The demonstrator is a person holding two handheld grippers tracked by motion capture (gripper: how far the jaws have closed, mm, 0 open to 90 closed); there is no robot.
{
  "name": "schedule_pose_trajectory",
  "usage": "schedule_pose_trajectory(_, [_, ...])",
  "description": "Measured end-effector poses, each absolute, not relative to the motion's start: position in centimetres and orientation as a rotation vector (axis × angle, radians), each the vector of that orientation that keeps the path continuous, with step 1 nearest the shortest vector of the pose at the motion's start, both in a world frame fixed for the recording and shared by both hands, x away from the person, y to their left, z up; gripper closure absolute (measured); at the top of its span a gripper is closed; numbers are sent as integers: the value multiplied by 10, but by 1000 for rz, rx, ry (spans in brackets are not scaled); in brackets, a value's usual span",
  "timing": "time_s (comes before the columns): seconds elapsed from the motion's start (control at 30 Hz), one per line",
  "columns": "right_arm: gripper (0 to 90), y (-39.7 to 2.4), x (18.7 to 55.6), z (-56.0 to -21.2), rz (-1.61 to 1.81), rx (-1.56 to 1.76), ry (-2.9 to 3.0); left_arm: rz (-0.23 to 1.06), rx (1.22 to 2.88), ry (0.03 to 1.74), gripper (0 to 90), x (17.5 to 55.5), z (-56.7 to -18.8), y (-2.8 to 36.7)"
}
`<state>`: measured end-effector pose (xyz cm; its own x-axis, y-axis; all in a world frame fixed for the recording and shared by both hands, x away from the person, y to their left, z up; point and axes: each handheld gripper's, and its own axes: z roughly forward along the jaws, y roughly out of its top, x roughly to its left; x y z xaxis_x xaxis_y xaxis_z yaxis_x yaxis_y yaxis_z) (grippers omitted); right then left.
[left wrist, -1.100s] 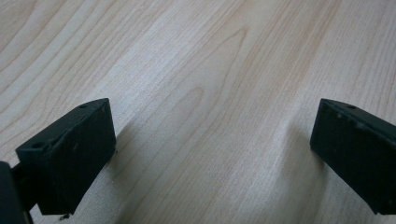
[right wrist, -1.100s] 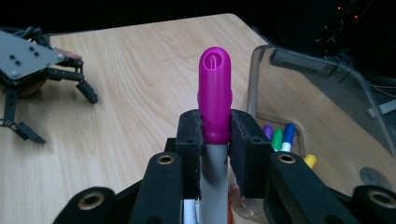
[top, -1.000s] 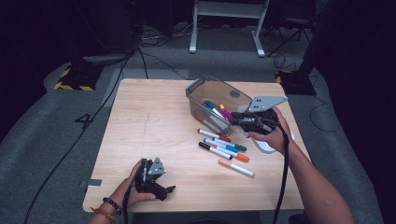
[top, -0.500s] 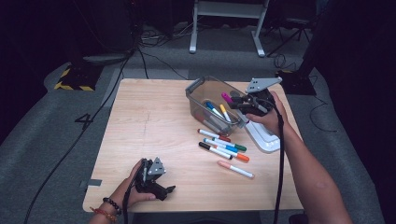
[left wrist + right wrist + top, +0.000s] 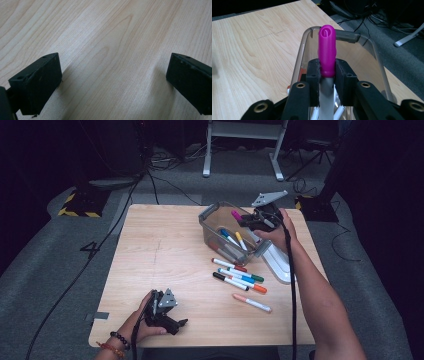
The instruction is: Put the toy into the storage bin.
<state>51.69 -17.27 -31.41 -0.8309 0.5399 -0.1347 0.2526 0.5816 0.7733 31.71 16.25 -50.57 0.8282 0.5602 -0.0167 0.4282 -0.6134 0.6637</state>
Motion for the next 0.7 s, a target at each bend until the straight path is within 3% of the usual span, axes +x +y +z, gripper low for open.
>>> schedule_pose_trajectory(0.7, [746,-133,556,-363,884,760,2598,251,2324,719,5,317,-506,163])
